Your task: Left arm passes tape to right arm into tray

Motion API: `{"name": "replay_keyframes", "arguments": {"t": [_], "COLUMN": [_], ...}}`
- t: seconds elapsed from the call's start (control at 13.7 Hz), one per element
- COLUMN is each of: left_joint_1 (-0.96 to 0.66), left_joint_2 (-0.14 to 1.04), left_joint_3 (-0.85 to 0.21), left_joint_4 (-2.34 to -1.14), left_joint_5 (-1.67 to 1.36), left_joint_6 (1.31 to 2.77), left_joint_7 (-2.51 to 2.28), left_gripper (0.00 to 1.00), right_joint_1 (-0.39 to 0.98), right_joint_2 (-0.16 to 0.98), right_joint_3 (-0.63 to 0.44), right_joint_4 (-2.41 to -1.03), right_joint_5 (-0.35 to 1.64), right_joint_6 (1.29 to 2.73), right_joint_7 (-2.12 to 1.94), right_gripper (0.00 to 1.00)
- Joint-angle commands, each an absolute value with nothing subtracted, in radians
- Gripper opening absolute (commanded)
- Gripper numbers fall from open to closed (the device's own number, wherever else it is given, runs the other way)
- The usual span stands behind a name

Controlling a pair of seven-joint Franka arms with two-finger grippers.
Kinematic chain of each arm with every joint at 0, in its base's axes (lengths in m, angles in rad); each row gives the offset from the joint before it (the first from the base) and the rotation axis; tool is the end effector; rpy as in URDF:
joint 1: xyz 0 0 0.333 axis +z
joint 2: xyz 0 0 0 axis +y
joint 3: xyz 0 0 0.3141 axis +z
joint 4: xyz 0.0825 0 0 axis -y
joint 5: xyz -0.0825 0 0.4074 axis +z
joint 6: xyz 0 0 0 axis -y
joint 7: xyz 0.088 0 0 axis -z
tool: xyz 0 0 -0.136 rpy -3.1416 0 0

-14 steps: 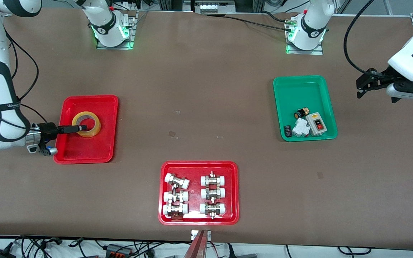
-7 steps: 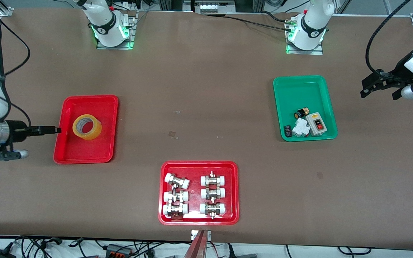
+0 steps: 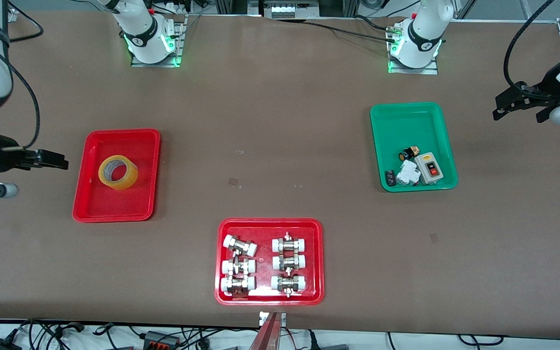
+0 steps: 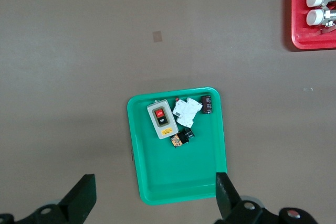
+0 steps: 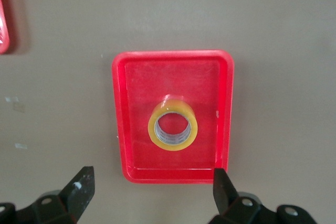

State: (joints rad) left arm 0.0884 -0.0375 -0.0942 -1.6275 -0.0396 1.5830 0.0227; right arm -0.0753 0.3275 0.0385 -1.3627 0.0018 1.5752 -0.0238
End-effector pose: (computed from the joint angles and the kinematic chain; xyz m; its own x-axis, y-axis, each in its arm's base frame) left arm 0.5666 -0.0095 0.5880 0.9996 -0.0279 -0.0064 -0.0277 -0.9990 0.0362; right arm 0.6647 -0.0276 0.4922 0.9934 -0.0134 -0.1141 -0.0154 -0.9997 -0.0169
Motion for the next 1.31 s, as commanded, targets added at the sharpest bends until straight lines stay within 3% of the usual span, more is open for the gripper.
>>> {"name": "replay_keyframes", "arguments": {"t": [0.0,0.29,0.51,0.8,1.24], "left_joint_1": [0.097,0.097,0.097,0.098,0.097], "left_joint_2": [-0.018,-0.018,-0.018,-0.018,-0.018], "left_joint_3": [-0.098,-0.107,-0.109,-0.104,-0.103], "left_joint_4": [-1.595,-1.595,-1.597,-1.598,-1.597], "left_joint_5": [-0.043,-0.041,-0.041,-0.041,-0.041], "left_joint_6": [1.559,1.552,1.549,1.546,1.539], "left_joint_7": [0.029,0.028,0.028,0.029,0.029], "left_gripper": [1.00,1.00,1.00,1.00,1.00], "right_joint_1": [-0.081,-0.074,-0.068,0.031,0.021], "right_joint_2": [0.330,0.313,0.258,0.250,0.125], "right_joint_3": [0.029,0.038,0.029,-0.077,-0.077], "right_joint_4": [-1.330,-1.318,-1.361,-1.367,-1.558], "right_joint_5": [-0.014,-0.060,-0.066,-0.054,-0.048], "right_joint_6": [1.549,1.566,1.657,1.660,1.706], "right_joint_7": [0.104,0.086,0.002,-0.005,-0.006], "right_gripper": [1.00,1.00,1.00,1.00,1.00]}}
